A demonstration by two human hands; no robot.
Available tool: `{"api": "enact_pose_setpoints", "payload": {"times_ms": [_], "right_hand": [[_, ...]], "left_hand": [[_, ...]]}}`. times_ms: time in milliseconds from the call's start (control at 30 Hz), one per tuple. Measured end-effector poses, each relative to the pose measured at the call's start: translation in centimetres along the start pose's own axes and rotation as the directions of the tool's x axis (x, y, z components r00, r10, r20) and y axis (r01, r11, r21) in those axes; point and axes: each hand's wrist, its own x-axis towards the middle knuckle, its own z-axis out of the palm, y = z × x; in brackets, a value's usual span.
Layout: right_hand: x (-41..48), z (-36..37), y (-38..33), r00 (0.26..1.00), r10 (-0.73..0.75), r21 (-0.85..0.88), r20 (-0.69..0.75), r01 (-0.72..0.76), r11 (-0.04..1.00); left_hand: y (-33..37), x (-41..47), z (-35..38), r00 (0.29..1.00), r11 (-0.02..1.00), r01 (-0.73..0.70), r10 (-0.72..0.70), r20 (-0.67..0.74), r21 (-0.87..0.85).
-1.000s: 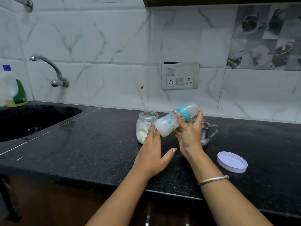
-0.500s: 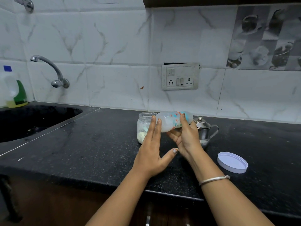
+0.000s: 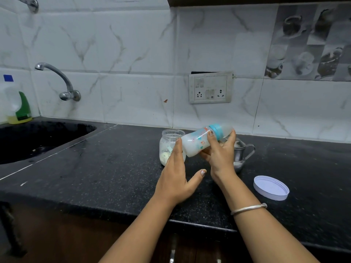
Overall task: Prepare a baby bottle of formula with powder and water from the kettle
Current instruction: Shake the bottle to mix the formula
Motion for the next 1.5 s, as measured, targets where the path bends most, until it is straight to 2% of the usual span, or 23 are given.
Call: {"api": "enact_pose_setpoints", "payload": {"times_ms": [200,333,400,433,500,567,633,700,833,1133,1200,1267,1367,1433,1500], "right_hand": [[0.2,-0.1,0.0,0.992,0.111,0.038,-0.057,-0.109,0.993],[0.3,-0.3,0.1,0.999,0.021,-0.091,-0.042,-0.025,0.996],[0.2,-0.4,0.3,0.999,-0.053,-0.248,-0.006,0.05,0.967],[0.1,-0.6,0.5,0.993,-0.111,-0.377,0.033,0.115,0.919],[-0.4,-0.8,0.5,0.965,-0.193,-0.606,0.178,0.262,0.751],[-0.9,-0.8,0.3,0.931,-0.171,-0.723,0.321,0.358,0.591],[-1.3,-0.7,0.3,0.915,-0.111,-0.787,0.387,0.39,0.478],[-1.3,-0.7,0.4,0.913,-0.095,-0.797,0.396,0.393,0.458],[-1.0,-0.9,0.4,0.932,-0.114,-0.78,0.345,0.353,0.516],[-0.5,-1.7,0.5,0.944,-0.07,-0.816,0.322,0.314,0.484],[-0.6,-2.1,0.3,0.93,-0.029,-0.829,0.367,0.34,0.444],[-0.9,-2.7,-0.1,0.926,-0.002,-0.836,0.377,0.341,0.431],[-1.0,-4.2,-1.3,0.956,-0.025,-0.854,0.291,0.271,0.443],[-1.1,-5.8,-2.5,0.964,-0.087,-0.894,0.252,0.266,0.361],[-1.1,-7.5,-3.7,0.963,-0.137,-0.934,0.23,0.258,0.248]], "left_hand": [[0.1,-0.1,-0.1,0.99,0.992,-0.122,0.121,-0.074,-0.011],[-0.1,0.0,-0.1,0.996,0.999,-0.018,0.015,-0.087,-0.036],[-0.3,0.1,0.0,0.996,0.999,0.031,-0.034,-0.08,-0.027],[-0.4,0.1,0.0,0.996,0.998,0.053,-0.054,-0.069,-0.014],[-0.7,0.2,0.2,0.996,0.996,0.088,-0.088,-0.033,0.012],[-0.8,0.3,0.4,0.994,0.994,0.107,-0.107,0.012,0.015],[-1.0,0.5,0.5,0.992,0.993,0.122,-0.122,0.044,0.001],[-1.1,0.7,0.5,0.991,0.992,0.127,-0.127,0.035,-0.019],[-1.3,0.8,0.7,0.991,0.993,0.117,-0.116,0.064,-0.017],[-1.9,0.9,1.1,0.981,0.997,0.074,-0.069,0.182,-0.025],[-1.7,0.8,1.1,0.984,0.998,0.06,-0.056,0.167,-0.019],[-0.9,0.6,0.6,0.995,0.998,0.046,-0.05,0.086,0.04],[0.5,0.5,0.2,0.991,0.98,-0.116,0.126,-0.052,0.165],[1.5,0.6,0.8,0.971,0.951,-0.224,0.237,-0.038,0.215],[2.7,0.8,1.8,0.96,0.936,-0.275,0.28,0.01,0.219]]}}
